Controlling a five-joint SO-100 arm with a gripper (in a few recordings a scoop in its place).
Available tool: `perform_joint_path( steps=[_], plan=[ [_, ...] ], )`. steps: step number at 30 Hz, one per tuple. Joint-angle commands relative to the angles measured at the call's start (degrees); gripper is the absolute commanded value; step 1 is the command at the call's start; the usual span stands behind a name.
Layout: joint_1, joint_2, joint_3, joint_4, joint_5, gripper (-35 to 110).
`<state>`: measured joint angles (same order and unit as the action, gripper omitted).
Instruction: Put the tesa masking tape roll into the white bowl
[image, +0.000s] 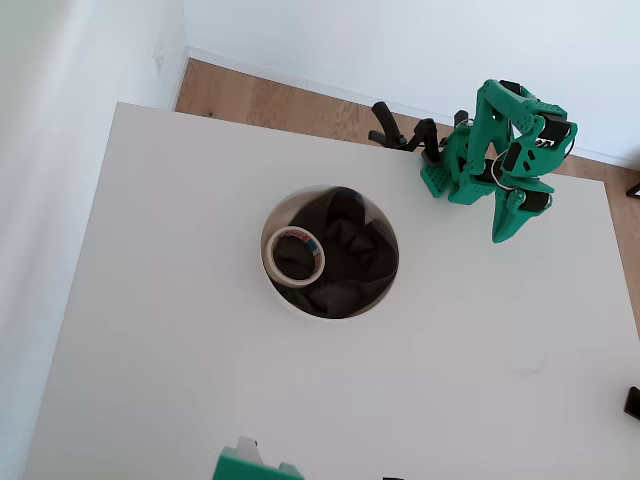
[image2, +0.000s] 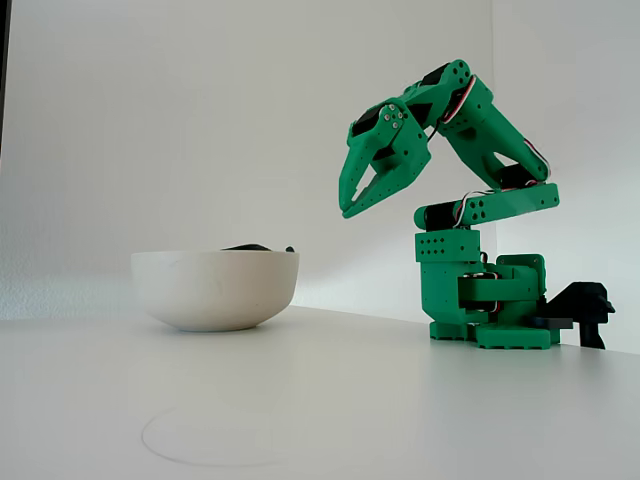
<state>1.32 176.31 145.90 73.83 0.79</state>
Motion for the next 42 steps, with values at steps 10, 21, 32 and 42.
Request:
perform_joint_path(
  steps=[10, 21, 32, 42],
  plan=[
    [-0.26, 17.93, 15.82, 2.55, 1.58, -8],
    [-0.62, 17.93, 19.07, 2.9, 2.37, -8],
    [-1.41, 17.93, 20.48, 3.52, 2.55, -8],
    [-1.41, 17.93, 20.48, 3.52, 2.64, -4]
  ],
)
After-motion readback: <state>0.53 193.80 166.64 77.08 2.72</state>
